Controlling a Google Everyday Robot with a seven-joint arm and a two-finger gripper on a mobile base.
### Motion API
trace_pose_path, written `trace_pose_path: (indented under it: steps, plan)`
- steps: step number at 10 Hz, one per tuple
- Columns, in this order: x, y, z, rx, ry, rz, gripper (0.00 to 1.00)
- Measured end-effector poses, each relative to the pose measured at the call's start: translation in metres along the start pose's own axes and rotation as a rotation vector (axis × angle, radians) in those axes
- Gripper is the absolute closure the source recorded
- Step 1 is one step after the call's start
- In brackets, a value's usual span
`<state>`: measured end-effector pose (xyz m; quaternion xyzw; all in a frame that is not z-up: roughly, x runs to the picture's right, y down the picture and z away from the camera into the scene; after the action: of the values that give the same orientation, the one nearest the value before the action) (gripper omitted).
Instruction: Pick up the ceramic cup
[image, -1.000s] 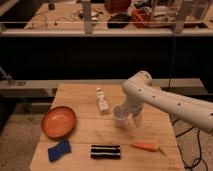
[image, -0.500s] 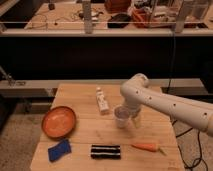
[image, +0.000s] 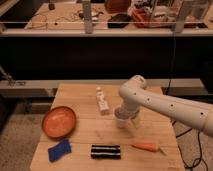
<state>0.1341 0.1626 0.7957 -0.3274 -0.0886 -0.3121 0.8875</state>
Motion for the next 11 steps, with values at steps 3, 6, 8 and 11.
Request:
trace_pose_path:
  steps: [3,6,8,11]
  plan:
    - [-0.003,-0.003,0.004,-0.002,0.001,-0.008,0.20]
    - [-0.006,-0.005,0.011,-0.006,0.002,-0.011,0.20]
    - [-0.006,-0.006,0.013,-0.007,0.003,-0.010,0.20]
    - [-0.009,-0.010,0.017,-0.007,0.008,-0.014,0.36]
